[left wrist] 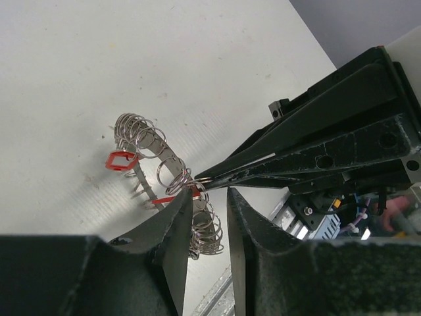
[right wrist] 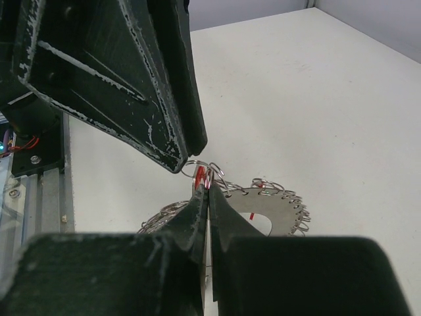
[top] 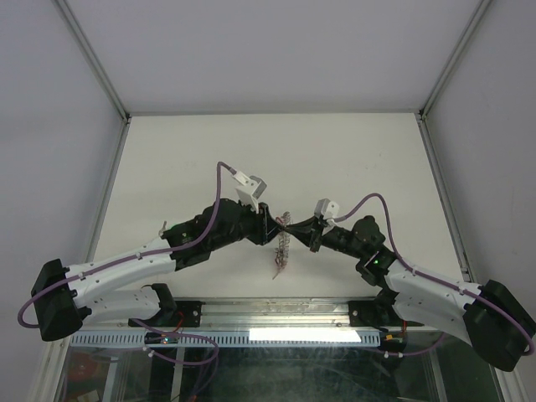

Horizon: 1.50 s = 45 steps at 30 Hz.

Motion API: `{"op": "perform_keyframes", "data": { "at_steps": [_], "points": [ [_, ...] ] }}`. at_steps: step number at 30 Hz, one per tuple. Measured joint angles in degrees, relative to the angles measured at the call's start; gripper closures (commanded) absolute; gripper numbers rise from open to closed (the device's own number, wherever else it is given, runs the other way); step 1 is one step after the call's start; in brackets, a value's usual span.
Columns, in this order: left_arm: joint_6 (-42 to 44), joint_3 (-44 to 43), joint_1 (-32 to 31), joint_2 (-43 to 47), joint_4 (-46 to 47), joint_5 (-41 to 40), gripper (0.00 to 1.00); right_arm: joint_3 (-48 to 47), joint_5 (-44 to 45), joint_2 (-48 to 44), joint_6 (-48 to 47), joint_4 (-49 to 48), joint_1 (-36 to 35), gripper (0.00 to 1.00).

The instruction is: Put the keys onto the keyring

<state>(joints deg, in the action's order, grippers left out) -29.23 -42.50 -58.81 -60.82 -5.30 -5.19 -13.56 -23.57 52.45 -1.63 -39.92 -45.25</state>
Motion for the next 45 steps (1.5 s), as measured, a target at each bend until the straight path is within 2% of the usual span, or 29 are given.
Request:
{"op": "perform_keyframes", "data": {
  "at_steps": [15, 20, 29, 45],
  "points": [
    [4.7, -3.9, -0.1, -2.7, -4.2, 0.7, 0.74, -0.3, 0.4, 0.0, 0.0, 0.4, 0.0, 1.0],
    [5.5, -4.2, -0.2, -2.9, -5.6, 0.7, 0.77, -0.3, 0.4, 0.0, 0.0, 0.4, 0.0, 1.0],
    [6.4, -4.9, -0.5, -3.4, -6.3, 0.7, 1.0, -0.3, 0.4, 0.0, 0.1, 0.4, 0.0, 1.0],
    [6.6, -5.4, -0.5, -4.1, -6.8, 0.1, 1.0, -0.3, 1.4, -0.1, 0.2, 0.6, 0.0, 1.0]
  ]
}}
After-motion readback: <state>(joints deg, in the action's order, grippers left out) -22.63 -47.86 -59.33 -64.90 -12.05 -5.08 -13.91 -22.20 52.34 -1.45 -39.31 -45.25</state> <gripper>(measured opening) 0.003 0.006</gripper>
